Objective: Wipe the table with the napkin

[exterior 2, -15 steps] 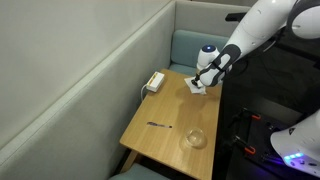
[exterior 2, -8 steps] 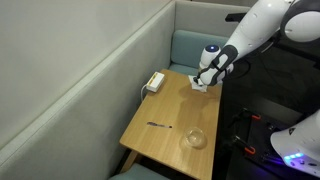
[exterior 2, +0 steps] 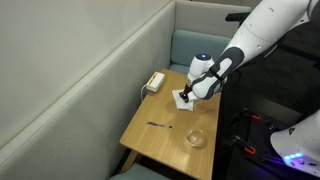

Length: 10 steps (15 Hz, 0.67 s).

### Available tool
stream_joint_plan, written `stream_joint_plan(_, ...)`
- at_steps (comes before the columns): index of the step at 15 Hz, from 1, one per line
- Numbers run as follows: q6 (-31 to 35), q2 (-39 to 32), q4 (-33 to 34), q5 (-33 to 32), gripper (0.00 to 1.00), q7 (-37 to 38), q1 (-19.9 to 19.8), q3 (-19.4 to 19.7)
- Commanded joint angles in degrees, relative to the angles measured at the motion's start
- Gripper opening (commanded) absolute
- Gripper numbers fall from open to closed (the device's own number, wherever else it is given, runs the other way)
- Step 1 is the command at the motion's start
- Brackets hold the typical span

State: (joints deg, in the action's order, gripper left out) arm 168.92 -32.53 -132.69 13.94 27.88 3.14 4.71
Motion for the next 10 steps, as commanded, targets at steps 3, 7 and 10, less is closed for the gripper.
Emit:
stream_joint_plan(3, -2.7, 5.9, -1.4, 3.3, 0.0, -4.5, -0.6, -7.7)
stream_joint_plan(7, 6.3, 4.3, 2.7, 5.3, 0.0, -10.5, -4.0, -13.7)
stream_joint_plan(10, 9.4, 0.3, 7.7, 4.2, 0.0, -13.0, -5.8, -16.2)
